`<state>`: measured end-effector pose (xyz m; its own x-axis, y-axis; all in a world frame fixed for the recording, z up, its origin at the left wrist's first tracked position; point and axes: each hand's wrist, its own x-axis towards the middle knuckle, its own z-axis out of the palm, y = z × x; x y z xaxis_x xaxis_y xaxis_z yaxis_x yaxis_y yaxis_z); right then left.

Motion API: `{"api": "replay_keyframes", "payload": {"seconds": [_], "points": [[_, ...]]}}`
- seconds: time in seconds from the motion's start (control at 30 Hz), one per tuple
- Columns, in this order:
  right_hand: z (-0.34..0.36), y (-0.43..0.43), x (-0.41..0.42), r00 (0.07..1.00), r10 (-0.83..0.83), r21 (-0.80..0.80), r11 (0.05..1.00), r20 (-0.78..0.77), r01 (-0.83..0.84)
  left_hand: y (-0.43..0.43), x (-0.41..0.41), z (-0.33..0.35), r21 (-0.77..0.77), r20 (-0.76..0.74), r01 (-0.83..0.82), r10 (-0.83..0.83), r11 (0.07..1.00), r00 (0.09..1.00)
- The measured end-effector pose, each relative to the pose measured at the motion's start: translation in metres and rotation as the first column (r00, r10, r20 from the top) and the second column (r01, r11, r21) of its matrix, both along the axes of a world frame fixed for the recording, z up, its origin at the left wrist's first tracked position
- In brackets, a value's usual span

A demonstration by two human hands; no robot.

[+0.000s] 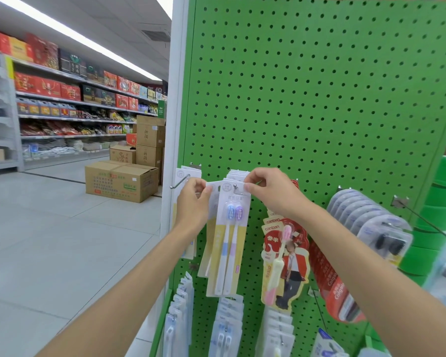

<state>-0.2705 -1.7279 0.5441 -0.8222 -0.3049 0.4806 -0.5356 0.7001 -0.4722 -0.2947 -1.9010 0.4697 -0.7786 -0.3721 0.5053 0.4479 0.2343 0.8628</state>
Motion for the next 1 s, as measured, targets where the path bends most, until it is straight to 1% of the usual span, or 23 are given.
{"api": "replay_keyframes", "payload": {"seconds": [0.1,0.23,0.33,0.43,0.5,0.57,0.63,0.7,0.83,0.9,1.0], "points": [[0.001,-0.002,0.001,1.000,-0.006,0.001,1.000,-0.002,0.006,-0.001,0.013,-0.010,0.024,-0.014,-0.088,0.089,0.996,0.996],[0.001,-0.004,0.001,1.000,-0.021,-0.001,1.000,-0.011,0.021,-0.001,0.029,-0.016,0.028,0.004,-0.171,0.171,0.985,0.985],[0.001,-0.006,0.003,0.999,-0.036,-0.001,0.999,-0.007,0.036,-0.001,0.039,-0.013,0.074,0.005,-0.251,0.252,0.965,0.968],[0.001,-0.008,0.005,0.998,-0.062,0.013,0.998,-0.010,0.062,-0.002,0.051,-0.008,0.085,0.024,-0.282,0.281,0.956,0.959],[-0.002,-0.011,0.010,0.994,-0.093,0.020,0.995,-0.057,0.094,-0.003,0.059,-0.007,0.075,0.035,-0.285,0.283,0.956,0.958],[-0.008,-0.012,0.018,0.977,-0.133,-0.005,0.991,-0.165,0.134,-0.004,0.069,-0.006,0.061,0.049,-0.281,0.278,0.958,0.959],[-0.017,-0.015,0.030,0.953,-0.142,-0.063,0.990,-0.268,0.130,-0.005,0.076,-0.008,0.060,0.059,-0.257,0.253,0.965,0.966],[-0.031,-0.019,0.043,0.946,-0.114,-0.106,0.991,-0.304,0.086,-0.005,0.082,-0.014,0.068,0.068,-0.207,0.203,0.976,0.977],[-0.079,-0.029,0.068,0.977,-0.050,-0.184,0.983,-0.205,0.011,0.000,0.091,-0.038,0.082,0.082,-0.071,0.064,0.994,0.995],[-0.111,-0.030,0.078,0.984,-0.055,-0.224,0.974,-0.168,0.016,0.007,0.096,-0.057,0.134,0.093,0.007,-0.020,0.991,0.995],[-0.155,-0.026,0.087,0.996,-0.068,-0.273,0.961,-0.061,0.049,0.015,0.098,-0.088,0.204,0.121,0.099,-0.126,0.974,0.985]]}}
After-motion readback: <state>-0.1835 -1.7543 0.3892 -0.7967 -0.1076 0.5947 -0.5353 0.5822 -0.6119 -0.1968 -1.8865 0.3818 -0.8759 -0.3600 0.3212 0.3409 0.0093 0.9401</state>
